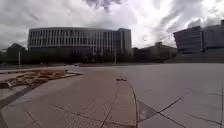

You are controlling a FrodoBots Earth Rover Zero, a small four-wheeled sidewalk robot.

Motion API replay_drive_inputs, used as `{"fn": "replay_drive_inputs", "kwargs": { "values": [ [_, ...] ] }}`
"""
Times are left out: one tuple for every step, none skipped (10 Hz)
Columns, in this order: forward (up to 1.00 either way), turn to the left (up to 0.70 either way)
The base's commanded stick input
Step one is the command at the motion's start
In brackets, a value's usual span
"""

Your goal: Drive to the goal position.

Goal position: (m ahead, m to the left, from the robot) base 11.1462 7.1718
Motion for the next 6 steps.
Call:
{"fn": "replay_drive_inputs", "kwargs": {
  "values": [
    [0.70,0.01],
    [0.70,0.01],
    [0.70,0.01],
    [0.70,0.01],
    [0.70,0.01],
    [0.70,0.01]
  ]
}}
